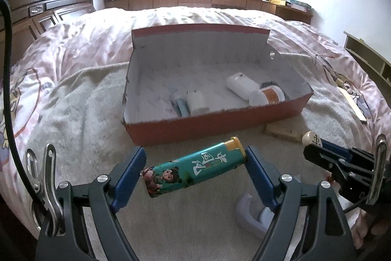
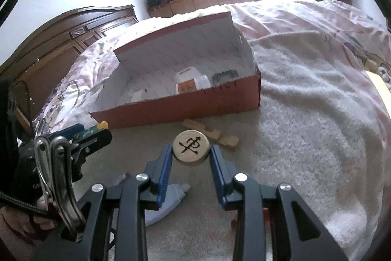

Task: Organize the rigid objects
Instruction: 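Carry the green tube and wooden disc over the cardboard box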

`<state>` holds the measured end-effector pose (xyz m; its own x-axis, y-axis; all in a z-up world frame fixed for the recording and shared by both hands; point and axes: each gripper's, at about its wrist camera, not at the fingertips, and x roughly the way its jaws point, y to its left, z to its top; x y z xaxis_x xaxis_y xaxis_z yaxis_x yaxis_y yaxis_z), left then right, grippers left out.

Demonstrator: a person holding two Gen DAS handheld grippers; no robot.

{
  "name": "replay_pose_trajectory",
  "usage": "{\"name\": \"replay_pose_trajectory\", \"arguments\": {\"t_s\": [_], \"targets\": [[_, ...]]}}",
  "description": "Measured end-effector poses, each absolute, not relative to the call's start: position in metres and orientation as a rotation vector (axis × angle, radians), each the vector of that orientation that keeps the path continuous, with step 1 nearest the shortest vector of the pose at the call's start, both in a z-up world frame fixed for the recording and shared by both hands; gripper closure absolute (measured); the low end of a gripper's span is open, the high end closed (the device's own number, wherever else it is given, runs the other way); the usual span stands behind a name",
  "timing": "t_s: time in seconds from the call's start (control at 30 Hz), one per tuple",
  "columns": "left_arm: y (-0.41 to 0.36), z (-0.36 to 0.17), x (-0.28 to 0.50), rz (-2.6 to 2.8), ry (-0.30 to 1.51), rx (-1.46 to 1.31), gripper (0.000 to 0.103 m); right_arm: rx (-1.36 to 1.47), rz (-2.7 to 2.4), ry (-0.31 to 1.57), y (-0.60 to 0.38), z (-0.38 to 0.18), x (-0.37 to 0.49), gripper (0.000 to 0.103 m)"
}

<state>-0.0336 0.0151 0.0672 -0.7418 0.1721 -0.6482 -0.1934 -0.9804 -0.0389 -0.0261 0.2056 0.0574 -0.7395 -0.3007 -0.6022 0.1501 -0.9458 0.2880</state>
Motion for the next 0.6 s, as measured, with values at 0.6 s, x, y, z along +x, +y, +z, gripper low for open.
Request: {"name": "replay_pose_trajectory", "arguments": {"t_s": [0.6], "targets": [[0.018,0.083,-0.077,2.787,0.050,-1.006,0.019,0.960,-2.711,-0.270,0.205,0.072,-0.040,0.070]]}}
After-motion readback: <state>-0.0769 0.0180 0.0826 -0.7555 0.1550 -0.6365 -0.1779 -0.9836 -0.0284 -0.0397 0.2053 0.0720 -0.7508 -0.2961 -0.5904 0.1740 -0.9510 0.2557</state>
